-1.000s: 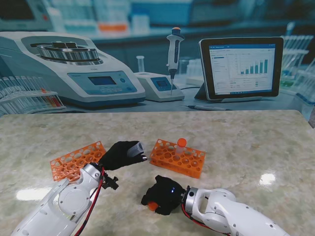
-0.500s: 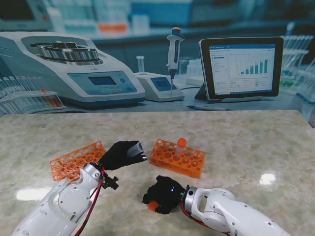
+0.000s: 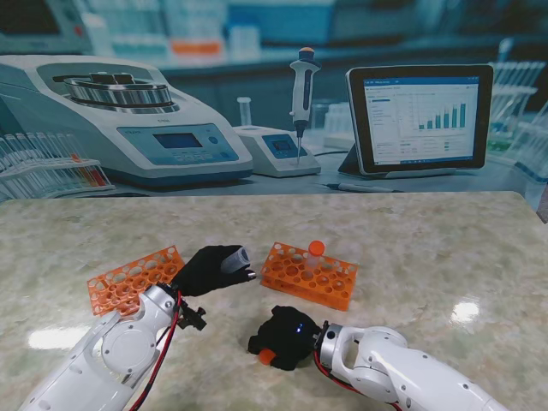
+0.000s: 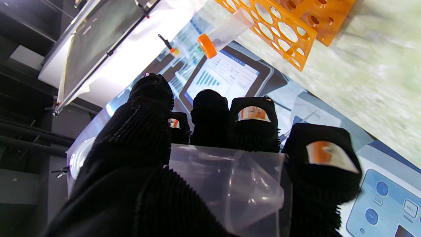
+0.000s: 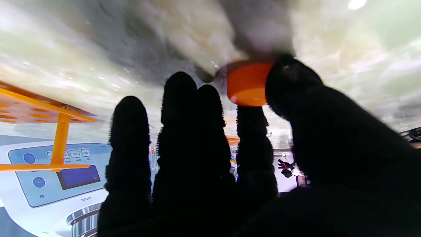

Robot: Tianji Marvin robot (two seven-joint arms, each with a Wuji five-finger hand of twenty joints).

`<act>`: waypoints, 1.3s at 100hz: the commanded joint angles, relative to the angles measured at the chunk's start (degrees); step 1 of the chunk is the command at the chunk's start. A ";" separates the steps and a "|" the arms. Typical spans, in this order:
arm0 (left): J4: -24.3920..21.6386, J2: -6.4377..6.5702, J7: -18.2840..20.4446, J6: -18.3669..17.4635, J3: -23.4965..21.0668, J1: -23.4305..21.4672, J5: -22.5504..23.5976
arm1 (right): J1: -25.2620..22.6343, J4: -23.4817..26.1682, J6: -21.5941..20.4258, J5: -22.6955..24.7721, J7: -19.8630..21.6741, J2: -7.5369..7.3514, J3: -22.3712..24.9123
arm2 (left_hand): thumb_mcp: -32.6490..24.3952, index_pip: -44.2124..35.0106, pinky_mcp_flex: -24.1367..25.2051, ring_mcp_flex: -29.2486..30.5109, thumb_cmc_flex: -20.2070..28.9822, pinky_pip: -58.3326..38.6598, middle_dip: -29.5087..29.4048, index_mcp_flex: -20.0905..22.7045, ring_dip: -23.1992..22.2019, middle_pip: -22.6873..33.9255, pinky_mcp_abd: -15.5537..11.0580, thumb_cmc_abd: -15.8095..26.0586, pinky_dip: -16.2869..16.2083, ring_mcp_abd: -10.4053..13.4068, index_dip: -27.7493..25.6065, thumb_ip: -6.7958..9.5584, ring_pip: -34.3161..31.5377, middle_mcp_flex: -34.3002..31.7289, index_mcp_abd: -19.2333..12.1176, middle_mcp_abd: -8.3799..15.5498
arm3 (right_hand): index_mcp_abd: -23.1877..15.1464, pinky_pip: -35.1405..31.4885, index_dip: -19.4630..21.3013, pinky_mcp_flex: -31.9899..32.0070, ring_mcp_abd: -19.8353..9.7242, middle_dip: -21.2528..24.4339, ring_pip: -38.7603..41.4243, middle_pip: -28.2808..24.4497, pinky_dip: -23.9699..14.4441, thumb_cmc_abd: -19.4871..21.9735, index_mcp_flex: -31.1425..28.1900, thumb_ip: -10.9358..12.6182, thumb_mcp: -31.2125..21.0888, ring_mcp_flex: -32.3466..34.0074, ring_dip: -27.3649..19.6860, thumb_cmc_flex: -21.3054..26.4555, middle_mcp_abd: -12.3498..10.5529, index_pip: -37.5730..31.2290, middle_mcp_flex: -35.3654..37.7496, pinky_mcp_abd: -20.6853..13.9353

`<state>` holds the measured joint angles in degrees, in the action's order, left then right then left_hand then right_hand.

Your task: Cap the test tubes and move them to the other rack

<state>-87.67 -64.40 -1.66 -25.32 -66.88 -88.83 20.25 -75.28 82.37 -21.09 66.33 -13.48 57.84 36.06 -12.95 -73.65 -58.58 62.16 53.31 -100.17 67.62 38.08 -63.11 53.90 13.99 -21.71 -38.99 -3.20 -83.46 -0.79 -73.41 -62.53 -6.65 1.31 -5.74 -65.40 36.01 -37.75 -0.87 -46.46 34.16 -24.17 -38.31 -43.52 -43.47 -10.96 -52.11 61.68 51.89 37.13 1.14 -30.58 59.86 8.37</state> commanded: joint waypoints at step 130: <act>-0.05 -0.09 -0.02 0.03 -0.19 -0.18 0.19 | -2.25 0.96 -2.74 0.50 0.17 -0.07 0.95 | 0.55 -5.15 -2.01 0.24 0.80 -7.82 0.66 0.89 0.48 0.51 -2.65 2.12 1.25 1.51 -3.66 -0.12 -1.03 0.52 -3.02 2.75 | 0.04 -1.26 -1.83 4.31 0.76 9.60 -3.28 3.74 -1.74 1.19 -0.49 4.98 2.19 -3.29 -1.13 -3.68 -0.10 3.59 -3.59 0.31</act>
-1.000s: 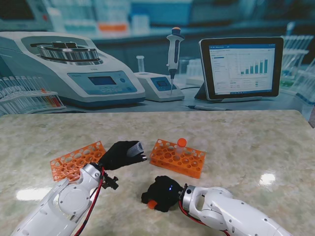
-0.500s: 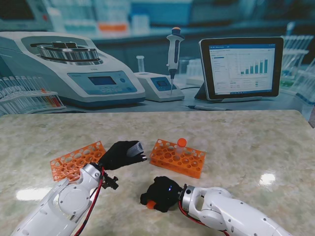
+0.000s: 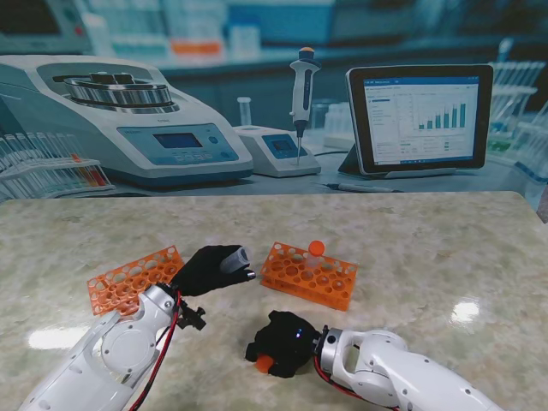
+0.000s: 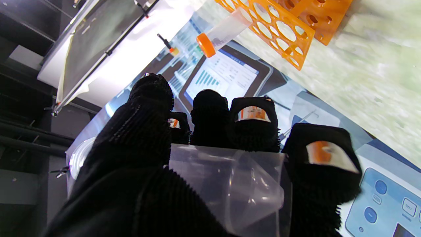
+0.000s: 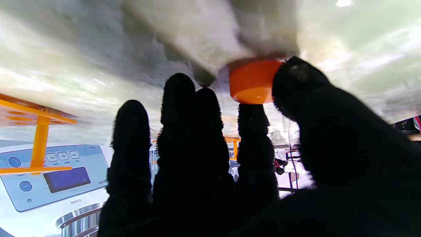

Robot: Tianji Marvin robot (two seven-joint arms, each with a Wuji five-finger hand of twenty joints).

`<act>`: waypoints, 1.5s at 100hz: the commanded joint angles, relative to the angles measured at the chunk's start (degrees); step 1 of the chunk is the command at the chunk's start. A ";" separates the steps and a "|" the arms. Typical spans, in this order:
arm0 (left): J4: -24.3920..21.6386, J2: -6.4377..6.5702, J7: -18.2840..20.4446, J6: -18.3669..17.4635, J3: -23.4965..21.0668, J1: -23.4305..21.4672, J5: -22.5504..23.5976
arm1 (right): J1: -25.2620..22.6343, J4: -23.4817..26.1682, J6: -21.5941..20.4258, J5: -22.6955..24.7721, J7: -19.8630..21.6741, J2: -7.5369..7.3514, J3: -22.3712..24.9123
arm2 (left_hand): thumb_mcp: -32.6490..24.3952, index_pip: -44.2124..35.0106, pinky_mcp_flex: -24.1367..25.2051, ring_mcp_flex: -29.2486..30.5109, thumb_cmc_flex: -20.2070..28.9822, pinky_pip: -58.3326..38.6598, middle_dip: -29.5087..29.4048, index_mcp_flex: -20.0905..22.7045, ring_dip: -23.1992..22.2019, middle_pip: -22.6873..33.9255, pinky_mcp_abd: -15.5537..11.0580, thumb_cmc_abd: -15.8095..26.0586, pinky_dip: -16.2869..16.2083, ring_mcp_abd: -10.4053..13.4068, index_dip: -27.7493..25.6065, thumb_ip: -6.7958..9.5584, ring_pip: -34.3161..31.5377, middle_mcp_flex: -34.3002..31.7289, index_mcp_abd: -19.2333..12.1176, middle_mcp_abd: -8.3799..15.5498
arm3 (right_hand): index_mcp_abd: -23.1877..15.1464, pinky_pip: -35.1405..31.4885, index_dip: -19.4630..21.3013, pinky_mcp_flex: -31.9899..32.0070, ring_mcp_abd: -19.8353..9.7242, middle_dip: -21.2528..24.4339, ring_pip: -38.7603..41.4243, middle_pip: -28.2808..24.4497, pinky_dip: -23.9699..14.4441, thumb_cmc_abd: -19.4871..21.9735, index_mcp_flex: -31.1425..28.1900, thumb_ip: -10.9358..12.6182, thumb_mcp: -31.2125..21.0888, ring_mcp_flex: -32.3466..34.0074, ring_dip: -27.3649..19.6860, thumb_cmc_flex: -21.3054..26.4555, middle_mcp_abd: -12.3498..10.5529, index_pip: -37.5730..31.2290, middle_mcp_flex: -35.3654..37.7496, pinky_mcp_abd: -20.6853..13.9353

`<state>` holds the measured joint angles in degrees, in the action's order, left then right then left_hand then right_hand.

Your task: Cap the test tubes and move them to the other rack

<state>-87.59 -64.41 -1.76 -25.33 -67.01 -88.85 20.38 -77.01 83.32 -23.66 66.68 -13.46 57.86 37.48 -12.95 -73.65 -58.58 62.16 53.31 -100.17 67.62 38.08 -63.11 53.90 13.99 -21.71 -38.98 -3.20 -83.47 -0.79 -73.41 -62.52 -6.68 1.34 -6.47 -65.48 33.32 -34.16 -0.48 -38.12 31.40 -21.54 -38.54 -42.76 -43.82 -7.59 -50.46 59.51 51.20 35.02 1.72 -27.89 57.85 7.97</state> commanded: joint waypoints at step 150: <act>-0.07 -0.10 0.03 0.06 -0.06 -0.11 0.05 | 3.73 -5.01 -0.41 -3.24 -2.00 0.85 -6.10 | 0.69 -5.12 -1.92 0.18 0.82 -7.69 0.66 0.84 0.49 0.49 -2.60 2.10 1.15 1.50 -3.66 -0.12 -0.93 0.57 -3.00 2.72 | -7.04 -2.23 -4.70 -9.78 -0.65 -9.40 5.92 -3.50 0.92 -3.09 -6.17 -4.51 -10.49 8.43 3.51 14.03 -3.83 -16.81 11.14 -2.13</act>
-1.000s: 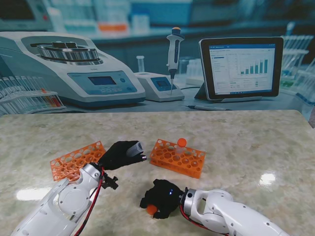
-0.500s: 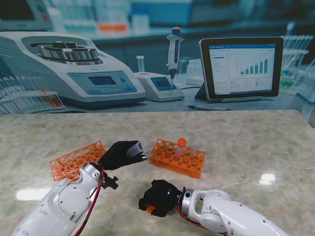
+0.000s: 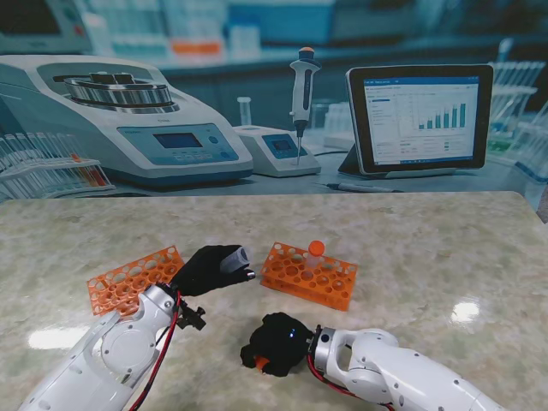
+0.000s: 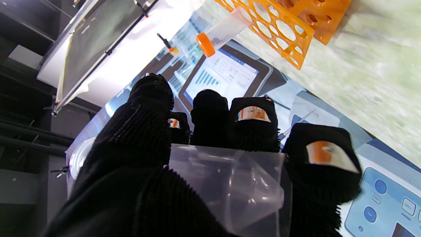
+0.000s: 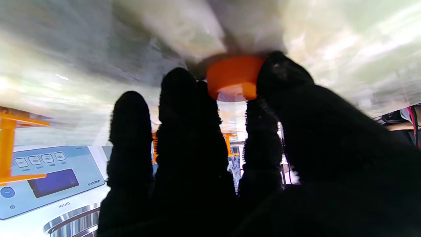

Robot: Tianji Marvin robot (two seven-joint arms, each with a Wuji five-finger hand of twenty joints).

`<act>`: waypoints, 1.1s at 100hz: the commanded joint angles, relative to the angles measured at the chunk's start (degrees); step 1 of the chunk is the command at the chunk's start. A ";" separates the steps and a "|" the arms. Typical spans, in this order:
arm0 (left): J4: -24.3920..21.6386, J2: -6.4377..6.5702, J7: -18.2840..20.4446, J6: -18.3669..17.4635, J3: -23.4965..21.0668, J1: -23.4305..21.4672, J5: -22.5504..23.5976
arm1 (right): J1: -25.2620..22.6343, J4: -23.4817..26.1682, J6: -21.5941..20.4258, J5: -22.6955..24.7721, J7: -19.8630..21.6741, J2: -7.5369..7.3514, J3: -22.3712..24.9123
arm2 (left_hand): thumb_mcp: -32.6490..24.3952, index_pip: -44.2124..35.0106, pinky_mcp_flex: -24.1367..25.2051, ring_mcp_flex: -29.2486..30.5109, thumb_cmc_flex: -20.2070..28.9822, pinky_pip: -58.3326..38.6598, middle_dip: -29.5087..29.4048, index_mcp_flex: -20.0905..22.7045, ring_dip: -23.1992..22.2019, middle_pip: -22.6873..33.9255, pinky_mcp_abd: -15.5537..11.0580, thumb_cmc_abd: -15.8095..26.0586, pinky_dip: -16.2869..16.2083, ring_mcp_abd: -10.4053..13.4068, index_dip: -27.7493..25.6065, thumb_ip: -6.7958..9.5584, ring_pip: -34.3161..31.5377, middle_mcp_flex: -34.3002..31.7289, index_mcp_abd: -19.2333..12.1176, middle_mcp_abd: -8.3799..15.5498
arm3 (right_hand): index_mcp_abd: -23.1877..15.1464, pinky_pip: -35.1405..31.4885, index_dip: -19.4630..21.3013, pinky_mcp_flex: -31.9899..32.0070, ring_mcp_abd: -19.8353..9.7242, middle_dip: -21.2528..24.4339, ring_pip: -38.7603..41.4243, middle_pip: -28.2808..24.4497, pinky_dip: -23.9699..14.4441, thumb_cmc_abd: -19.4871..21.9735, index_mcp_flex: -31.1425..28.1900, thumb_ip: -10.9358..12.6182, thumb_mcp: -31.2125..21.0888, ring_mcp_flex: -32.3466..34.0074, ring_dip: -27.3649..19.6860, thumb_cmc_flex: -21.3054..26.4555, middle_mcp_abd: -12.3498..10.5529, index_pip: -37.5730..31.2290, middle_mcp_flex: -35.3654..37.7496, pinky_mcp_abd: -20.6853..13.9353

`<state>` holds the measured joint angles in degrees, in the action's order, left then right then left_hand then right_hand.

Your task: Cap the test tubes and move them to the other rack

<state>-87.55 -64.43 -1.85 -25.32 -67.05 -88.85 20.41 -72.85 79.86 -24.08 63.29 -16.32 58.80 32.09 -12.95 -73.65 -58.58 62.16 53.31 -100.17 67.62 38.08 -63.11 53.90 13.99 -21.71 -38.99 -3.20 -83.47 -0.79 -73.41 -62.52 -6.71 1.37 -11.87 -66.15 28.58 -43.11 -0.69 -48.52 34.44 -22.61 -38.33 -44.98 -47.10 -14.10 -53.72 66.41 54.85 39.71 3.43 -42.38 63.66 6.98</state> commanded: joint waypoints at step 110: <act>-0.28 -0.09 -0.11 -0.07 -0.29 -0.37 0.25 | -0.20 -2.11 -0.40 0.51 -1.79 0.15 -1.18 | 0.66 -5.13 -1.80 0.16 0.81 -7.55 0.67 0.85 0.51 0.45 -2.58 2.15 1.12 1.52 -3.66 -0.12 -0.88 0.55 -2.97 2.72 | -1.65 -3.66 10.77 -4.21 -1.44 1.22 5.83 -5.48 6.62 -1.43 -9.95 3.87 -15.48 4.48 -2.56 12.76 -6.55 4.36 8.73 -0.43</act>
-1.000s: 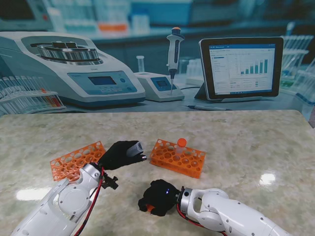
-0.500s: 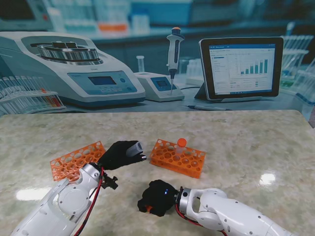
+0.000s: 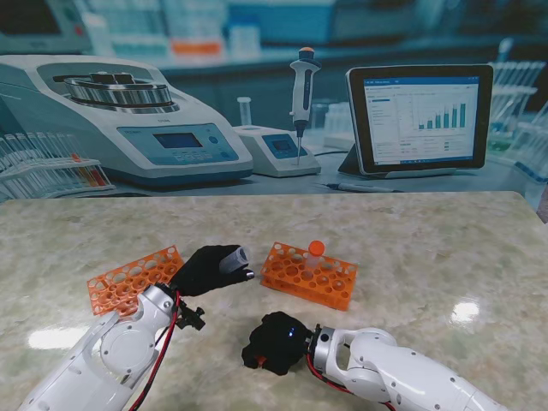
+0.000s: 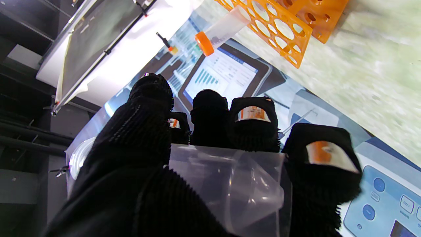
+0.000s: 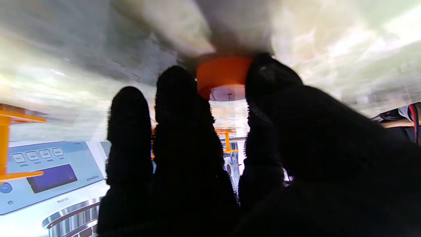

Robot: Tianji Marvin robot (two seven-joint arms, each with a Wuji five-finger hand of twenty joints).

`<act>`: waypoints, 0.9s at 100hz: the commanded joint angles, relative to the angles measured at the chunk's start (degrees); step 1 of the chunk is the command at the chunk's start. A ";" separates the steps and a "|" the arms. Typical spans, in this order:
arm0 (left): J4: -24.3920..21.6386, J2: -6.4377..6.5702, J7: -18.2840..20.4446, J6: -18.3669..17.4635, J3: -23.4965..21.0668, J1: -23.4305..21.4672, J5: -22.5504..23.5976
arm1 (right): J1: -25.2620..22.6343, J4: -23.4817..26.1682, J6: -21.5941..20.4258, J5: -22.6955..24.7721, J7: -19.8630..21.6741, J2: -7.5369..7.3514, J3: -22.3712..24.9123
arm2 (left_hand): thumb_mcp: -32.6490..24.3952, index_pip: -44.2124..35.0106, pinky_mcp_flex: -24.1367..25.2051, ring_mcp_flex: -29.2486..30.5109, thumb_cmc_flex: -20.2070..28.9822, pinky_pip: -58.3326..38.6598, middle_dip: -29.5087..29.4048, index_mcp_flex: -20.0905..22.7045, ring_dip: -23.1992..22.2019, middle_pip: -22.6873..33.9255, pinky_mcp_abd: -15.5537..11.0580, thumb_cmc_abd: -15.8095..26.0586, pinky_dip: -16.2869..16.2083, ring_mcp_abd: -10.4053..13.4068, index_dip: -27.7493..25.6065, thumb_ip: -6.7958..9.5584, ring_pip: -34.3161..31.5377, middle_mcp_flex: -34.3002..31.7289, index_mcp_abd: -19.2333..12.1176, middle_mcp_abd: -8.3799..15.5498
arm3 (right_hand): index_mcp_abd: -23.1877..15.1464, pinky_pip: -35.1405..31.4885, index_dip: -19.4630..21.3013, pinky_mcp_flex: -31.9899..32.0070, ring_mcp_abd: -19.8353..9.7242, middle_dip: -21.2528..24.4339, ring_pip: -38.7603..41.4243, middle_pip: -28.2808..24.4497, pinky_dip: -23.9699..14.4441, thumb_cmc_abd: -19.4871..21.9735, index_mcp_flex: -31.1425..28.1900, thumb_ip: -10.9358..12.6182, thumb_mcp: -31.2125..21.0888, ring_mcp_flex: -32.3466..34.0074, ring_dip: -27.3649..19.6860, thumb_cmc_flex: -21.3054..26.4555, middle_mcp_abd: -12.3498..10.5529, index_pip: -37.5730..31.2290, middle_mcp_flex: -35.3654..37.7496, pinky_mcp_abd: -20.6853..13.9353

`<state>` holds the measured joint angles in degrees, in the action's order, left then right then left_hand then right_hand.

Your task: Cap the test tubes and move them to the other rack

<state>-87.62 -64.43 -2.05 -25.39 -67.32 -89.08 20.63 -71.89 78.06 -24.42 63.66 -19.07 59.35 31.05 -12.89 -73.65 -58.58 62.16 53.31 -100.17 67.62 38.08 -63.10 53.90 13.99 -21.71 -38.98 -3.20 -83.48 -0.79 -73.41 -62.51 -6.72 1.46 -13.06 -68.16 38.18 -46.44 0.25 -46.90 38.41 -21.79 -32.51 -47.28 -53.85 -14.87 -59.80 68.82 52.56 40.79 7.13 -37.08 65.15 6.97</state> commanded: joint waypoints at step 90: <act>-0.22 -0.11 0.00 -0.04 -0.18 -0.22 -0.05 | -4.98 2.86 -1.20 0.34 -0.25 0.14 6.42 | 0.62 -5.12 -1.76 0.14 0.85 -7.49 0.66 0.85 0.52 0.42 -2.56 2.14 1.08 1.54 -3.64 -0.10 -0.82 0.58 -3.00 2.64 | -0.34 -1.98 1.91 -0.93 -2.05 -0.41 1.53 -6.27 1.97 1.66 -3.30 4.55 -8.80 2.09 0.09 12.08 -10.13 -0.58 7.21 -0.22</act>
<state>-87.60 -64.44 -2.15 -25.43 -67.45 -89.12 20.59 -76.31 80.33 -25.70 63.81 -19.26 59.38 37.34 -12.63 -73.65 -58.58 62.16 53.31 -100.17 67.62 38.08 -63.10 53.90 13.99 -21.71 -38.98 -3.20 -83.48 -0.79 -73.41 -62.52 -6.73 1.55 -13.12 -68.26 38.89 -46.91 0.04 -45.47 38.41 -21.01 -31.04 -48.15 -55.56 -14.88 -59.80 69.40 52.56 42.00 7.57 -37.11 65.15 6.97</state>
